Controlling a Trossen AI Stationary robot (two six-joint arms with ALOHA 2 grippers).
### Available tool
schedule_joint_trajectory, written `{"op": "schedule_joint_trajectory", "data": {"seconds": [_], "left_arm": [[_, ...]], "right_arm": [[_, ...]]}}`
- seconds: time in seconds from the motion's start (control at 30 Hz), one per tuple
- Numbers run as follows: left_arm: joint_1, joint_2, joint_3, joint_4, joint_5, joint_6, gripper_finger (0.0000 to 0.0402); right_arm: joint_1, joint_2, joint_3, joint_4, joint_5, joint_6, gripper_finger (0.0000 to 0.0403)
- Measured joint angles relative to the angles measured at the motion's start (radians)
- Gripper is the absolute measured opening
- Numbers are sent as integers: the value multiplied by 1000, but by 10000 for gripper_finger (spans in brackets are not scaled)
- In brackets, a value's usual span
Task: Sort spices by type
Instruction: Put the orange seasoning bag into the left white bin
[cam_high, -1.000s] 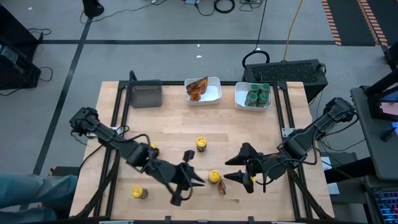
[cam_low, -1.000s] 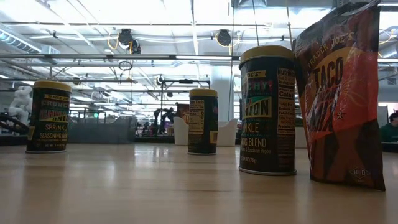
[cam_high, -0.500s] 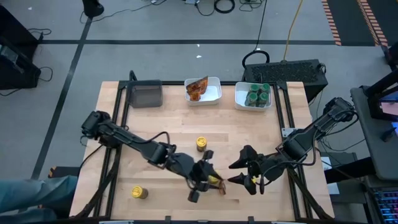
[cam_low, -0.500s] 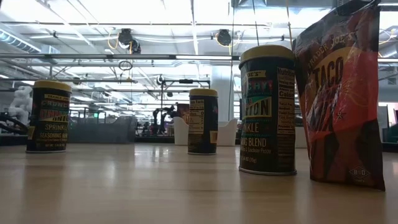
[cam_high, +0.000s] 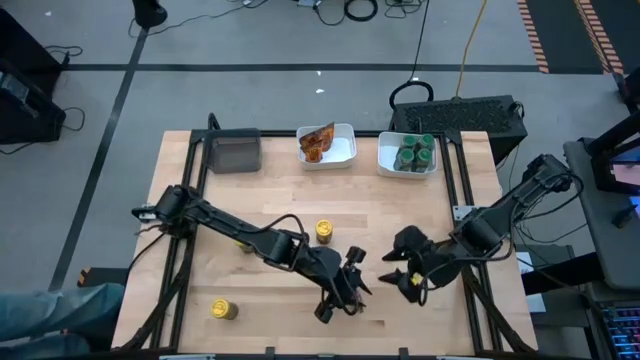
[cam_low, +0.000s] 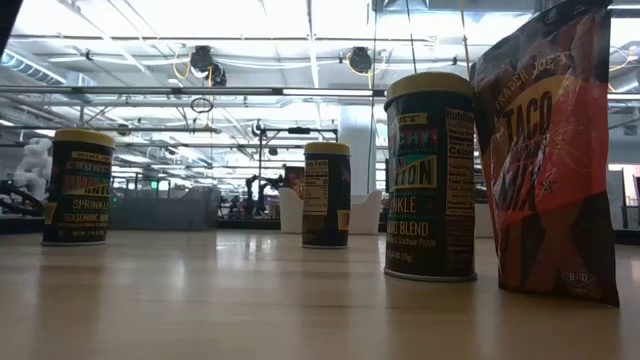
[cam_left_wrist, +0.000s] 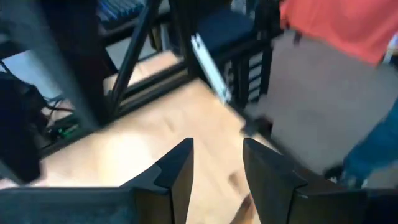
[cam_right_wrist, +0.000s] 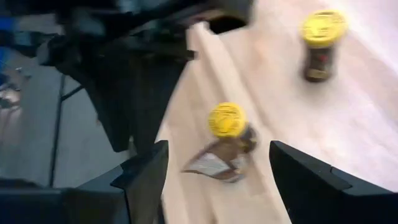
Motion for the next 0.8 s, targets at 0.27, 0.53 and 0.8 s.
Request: {"op": "schedule_joint_trajectory", "data": {"seconds": [0.27, 0.53, 0.8], "left_arm": [[35, 37, -2, -101, 64, 102, 144], [25, 102, -3, -82, 117, 163, 144], [22, 127, -2, -93, 123, 219, 144]], "right_arm": [[-8, -85, 0, -80, 100, -14, 263], [-32, -94, 0, -91, 104, -41, 263], [-36, -94, 0, -91, 103, -49, 263]]}}
